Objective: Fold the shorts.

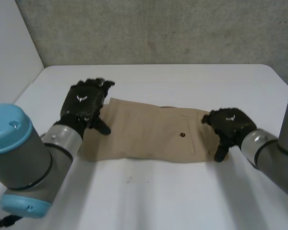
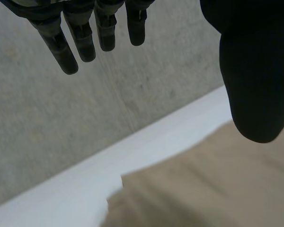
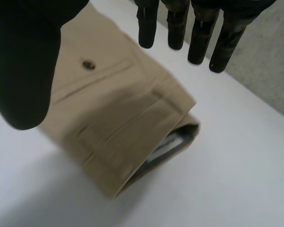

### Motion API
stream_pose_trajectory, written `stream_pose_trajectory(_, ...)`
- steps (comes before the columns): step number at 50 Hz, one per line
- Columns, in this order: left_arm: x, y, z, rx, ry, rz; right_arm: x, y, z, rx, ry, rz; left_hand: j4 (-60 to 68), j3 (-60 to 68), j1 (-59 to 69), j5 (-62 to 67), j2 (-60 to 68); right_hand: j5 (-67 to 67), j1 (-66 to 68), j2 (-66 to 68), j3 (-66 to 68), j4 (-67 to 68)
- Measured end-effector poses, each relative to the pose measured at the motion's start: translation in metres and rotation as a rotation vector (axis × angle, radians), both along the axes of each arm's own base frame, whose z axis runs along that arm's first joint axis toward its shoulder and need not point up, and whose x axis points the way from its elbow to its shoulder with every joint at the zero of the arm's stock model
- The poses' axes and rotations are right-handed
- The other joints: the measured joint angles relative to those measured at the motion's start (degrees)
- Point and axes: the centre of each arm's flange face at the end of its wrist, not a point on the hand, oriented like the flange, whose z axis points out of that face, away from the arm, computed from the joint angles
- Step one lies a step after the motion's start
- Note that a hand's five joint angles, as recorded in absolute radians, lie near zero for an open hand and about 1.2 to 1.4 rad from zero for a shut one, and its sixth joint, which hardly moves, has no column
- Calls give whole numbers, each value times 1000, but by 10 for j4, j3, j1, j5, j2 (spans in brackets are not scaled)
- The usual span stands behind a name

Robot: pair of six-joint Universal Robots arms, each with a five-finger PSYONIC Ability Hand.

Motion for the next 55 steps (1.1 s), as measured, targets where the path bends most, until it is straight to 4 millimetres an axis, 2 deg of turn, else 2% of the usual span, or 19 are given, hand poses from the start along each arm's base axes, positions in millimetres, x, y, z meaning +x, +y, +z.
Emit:
stream_pose_trajectory(5,7,2,-14,43,-18,14,-7,-5,-33,-14,-17,-8,0,0,0,0,0,74,71,85,91,84)
stream_pose_trajectory(11,11,-5,-25,63,-34,35,-10,-19,-64,-30,-15,-20,0,0,0,0,0,138,130,157,158,154)
stream_pose_trajectory(14,12,-7,-28,68,-38,40,-11,-25,-72,-29,-11,-27,0,0,0,0,0,170,163,191,192,187)
stream_pose_trajectory(15,12,-8,-29,70,-39,41,-11,-26,-73,-28,-10,-28,0,0,0,0,0,215,199,250,241,235)
stream_pose_trajectory(16,12,-9,-31,74,-42,44,-12,-29,-76,-29,-9,-31,0,0,0,0,0,341,277,398,396,381)
stream_pose_trajectory(17,12,-9,-31,74,-42,44,-12,-29,-76,-29,-9,-31,0,0,0,0,0,341,277,398,396,381)
stream_pose_trajectory(18,12,-10,-33,78,-44,46,-12,-32,-77,-30,-8,-34,0,0,0,0,0,435,321,494,484,484)
stream_pose_trajectory(24,13,-10,-36,86,-48,48,-17,-39,-72,-44,6,-55,0,0,0,0,0,468,342,518,516,531)
stream_pose_trajectory(29,13,-8,-37,89,-50,46,-30,-43,-54,-87,61,-76,0,0,0,0,0,468,342,518,516,531)
stream_pose_trajectory(31,13,-8,-36,89,-50,45,-45,-47,-40,-127,129,-104,0,0,0,0,0,468,342,518,516,531)
stream_pose_trajectory(35,13,-7,-35,87,-49,45,-71,-56,-25,-185,265,-150,0,0,0,0,0,468,403,526,527,531)
stream_pose_trajectory(38,13,-6,-35,85,-49,46,-84,-63,-16,-233,373,-167,0,0,0,0,0,468,413,526,527,531)
stream_pose_trajectory(41,13,-6,-34,84,-48,47,-84,-69,-6,-291,460,-154,0,0,0,0,0,468,421,526,527,531)
stream_pose_trajectory(45,13,-6,-34,84,-49,47,-59,-67,9,-389,517,-75,0,0,0,0,0,468,429,526,527,532)
stream_pose_trajectory(46,13,-6,-34,85,-49,47,-40,-61,16,-438,520,-15,0,0,0,0,0,468,429,526,527,532)
stream_pose_trajectory(48,13,-6,-34,85,-49,47,-17,-53,23,-488,516,51,0,0,0,0,0,468,430,526,529,532)
stream_pose_trajectory(51,13,-6,-34,85,-49,48,28,-29,23,-558,500,221,0,0,0,0,0,468,430,526,533,532)
stream_pose_trajectory(52,13,-6,-34,85,-50,49,46,-15,19,-580,495,307,0,0,0,0,0,468,430,526,539,532)
stream_pose_trajectory(55,13,-6,-34,85,-50,49,84,21,2,-619,492,526,0,0,0,0,0,468,430,526,541,532)
